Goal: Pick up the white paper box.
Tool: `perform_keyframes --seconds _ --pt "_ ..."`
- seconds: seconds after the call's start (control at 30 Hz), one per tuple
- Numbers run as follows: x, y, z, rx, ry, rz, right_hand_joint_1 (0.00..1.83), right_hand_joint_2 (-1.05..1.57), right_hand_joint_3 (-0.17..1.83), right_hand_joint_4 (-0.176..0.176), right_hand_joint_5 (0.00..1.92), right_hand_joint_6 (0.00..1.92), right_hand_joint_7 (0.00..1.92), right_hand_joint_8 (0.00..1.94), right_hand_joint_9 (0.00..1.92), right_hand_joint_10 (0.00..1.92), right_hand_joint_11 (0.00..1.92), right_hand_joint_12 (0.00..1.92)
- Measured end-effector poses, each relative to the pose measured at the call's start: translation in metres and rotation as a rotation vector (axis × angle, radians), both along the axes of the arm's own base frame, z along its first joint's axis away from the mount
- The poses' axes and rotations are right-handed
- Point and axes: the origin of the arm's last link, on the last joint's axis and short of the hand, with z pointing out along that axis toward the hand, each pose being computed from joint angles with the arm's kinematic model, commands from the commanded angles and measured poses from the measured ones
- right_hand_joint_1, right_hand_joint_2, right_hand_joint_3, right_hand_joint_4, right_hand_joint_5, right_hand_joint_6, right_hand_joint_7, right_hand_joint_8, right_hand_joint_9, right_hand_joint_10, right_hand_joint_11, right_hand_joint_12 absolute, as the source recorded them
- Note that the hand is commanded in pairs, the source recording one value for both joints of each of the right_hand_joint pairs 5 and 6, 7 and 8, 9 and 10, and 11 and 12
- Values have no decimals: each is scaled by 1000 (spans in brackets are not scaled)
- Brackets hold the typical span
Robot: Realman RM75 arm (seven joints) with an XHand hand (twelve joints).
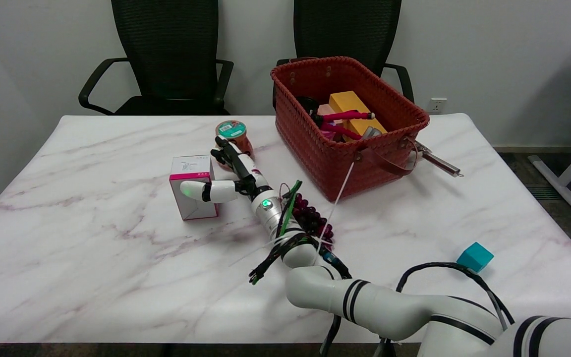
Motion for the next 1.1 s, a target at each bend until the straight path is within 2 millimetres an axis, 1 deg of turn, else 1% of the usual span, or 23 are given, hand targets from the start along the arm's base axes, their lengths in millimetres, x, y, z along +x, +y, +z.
perform_keyframes --seconds 0.07,0.2,0.83,0.9,1.0,1.1 --pt "0 0 -1 1 -1 -1 1055 274 563 0 195 195 406 406 340 340 54 54" --pt "0 -1 -2 3 -2 -5 1059 276 565 0 238 238 466 466 390 390 92 92" --pt "-5 -1 -7 24 -28 -44 1075 243 598 0 245 245 444 444 358 358 51 51" --pt "-6 -2 -8 28 -29 -49 1085 255 572 0 241 241 442 442 353 353 45 45" --pt "-6 -2 -9 33 -30 -57 1127 363 448 0 221 221 494 494 336 336 27 27" --pt "-6 -3 -10 36 -32 -61 1143 395 443 0 209 209 513 513 330 330 28 28"
